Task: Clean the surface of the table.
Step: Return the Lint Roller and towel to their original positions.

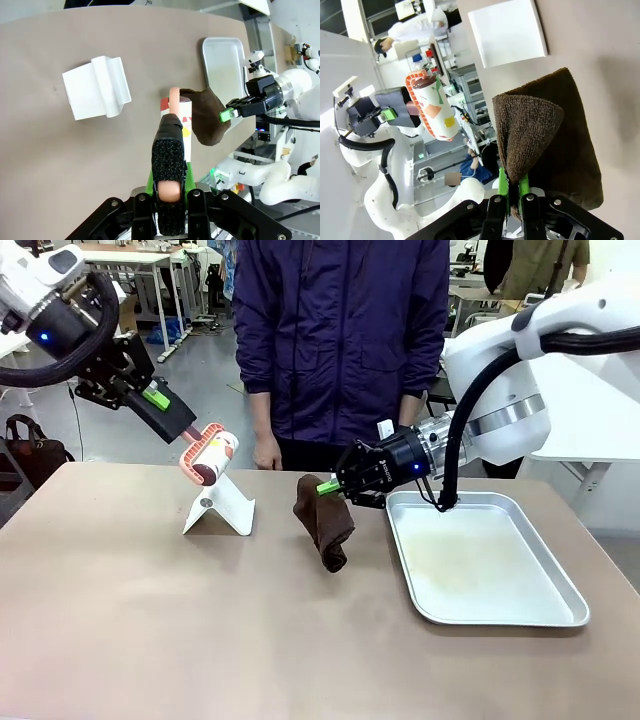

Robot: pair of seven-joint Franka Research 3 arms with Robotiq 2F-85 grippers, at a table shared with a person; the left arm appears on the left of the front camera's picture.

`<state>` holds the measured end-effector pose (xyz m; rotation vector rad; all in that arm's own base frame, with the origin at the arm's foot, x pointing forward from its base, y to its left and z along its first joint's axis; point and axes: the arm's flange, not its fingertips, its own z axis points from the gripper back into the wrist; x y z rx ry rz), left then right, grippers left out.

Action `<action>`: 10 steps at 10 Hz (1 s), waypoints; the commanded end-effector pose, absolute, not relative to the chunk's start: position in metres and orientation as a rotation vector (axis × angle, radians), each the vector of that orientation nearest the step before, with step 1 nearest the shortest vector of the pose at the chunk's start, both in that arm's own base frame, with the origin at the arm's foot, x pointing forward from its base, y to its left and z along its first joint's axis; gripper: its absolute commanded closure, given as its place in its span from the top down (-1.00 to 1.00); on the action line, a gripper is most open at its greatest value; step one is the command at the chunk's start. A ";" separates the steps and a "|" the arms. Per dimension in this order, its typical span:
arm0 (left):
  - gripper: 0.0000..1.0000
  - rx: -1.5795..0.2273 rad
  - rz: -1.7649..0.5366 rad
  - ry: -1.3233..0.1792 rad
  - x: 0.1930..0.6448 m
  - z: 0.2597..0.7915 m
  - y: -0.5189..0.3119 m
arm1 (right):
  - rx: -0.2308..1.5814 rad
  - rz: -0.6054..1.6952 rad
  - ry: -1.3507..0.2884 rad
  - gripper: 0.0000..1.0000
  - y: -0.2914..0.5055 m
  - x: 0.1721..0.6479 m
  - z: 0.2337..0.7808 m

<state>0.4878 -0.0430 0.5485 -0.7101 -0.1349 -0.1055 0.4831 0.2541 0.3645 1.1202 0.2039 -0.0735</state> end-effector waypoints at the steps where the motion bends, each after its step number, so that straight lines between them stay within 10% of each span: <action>1: -0.56 -0.712 -0.110 -0.129 0.486 0.550 -0.043 | 1.124 -0.067 0.198 -0.82 0.257 0.482 0.365; 10: -0.56 -0.611 0.032 -0.189 0.519 0.532 -0.083 | 0.952 -0.301 0.051 -0.82 0.294 0.492 0.355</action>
